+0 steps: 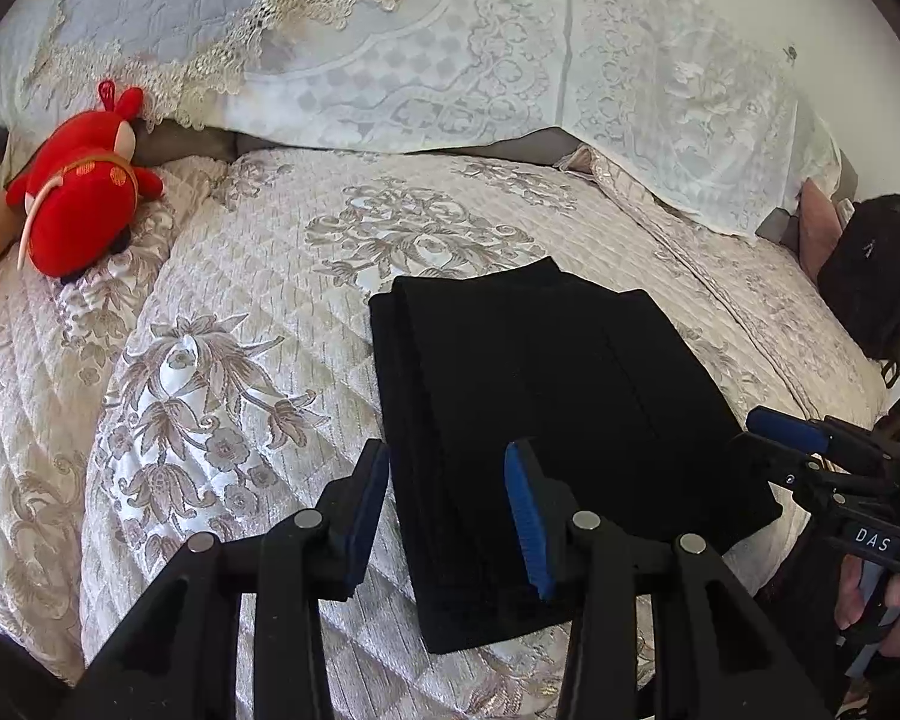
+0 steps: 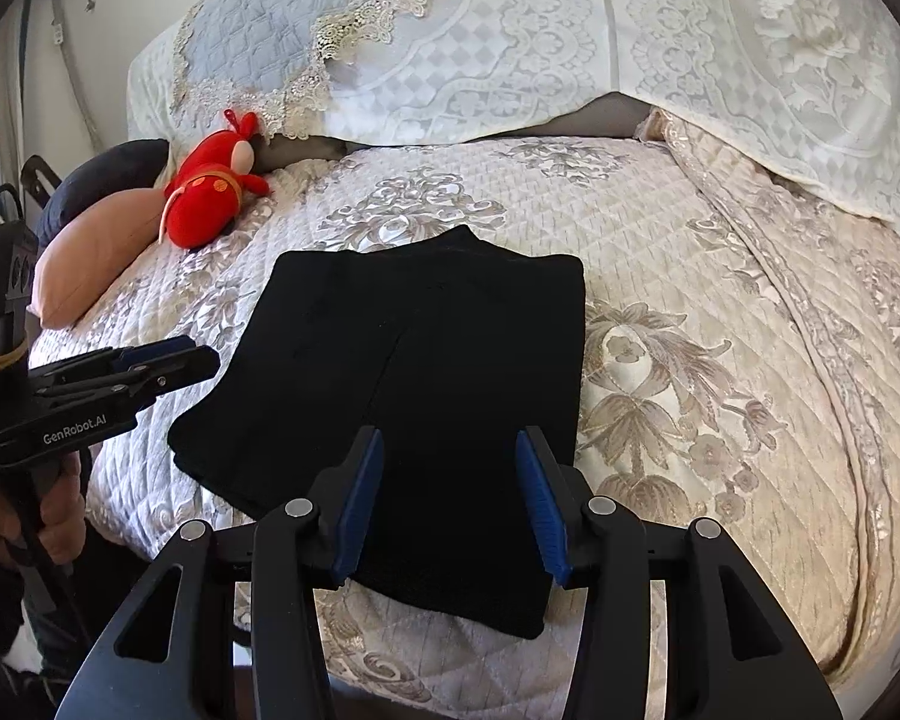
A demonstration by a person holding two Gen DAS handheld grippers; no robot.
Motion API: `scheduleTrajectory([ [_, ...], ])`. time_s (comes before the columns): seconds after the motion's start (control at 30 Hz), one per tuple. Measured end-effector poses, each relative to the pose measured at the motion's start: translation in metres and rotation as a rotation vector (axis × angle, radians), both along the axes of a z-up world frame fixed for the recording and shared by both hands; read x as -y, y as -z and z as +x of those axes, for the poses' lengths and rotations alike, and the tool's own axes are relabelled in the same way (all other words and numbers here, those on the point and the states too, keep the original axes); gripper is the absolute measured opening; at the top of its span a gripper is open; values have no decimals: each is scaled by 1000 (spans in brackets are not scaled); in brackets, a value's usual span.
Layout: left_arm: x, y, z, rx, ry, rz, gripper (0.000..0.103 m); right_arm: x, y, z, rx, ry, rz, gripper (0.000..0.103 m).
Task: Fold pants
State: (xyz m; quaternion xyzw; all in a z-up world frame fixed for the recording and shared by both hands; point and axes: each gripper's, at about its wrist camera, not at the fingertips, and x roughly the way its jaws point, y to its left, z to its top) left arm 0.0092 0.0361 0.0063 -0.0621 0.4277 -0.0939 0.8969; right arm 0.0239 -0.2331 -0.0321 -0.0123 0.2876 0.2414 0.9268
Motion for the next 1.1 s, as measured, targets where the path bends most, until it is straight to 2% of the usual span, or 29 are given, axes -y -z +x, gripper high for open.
scheduleTrajectory([
  [0.17, -13, 5, 7, -15, -34, -42, 45, 8, 1, 11, -16, 12, 22, 50],
  [0.47, -10, 8, 15, -17, -28, -77, 50, 16, 5, 26, -42, 29, 39, 51],
  [0.63, -15, 22, 25, -71, -42, -117, 52, 26, 12, 38, -95, 44, 86, 51],
  [0.77, -15, 23, 25, -65, -43, -115, 55, 29, 16, 40, -111, 30, 110, 51],
  [0.9, -15, 24, 32, -81, -37, -174, 55, 26, 19, 47, -129, 10, 131, 51],
  [1.1, -14, 32, 40, -88, -45, -217, 56, 27, 22, 60, -171, -10, 193, 51],
])
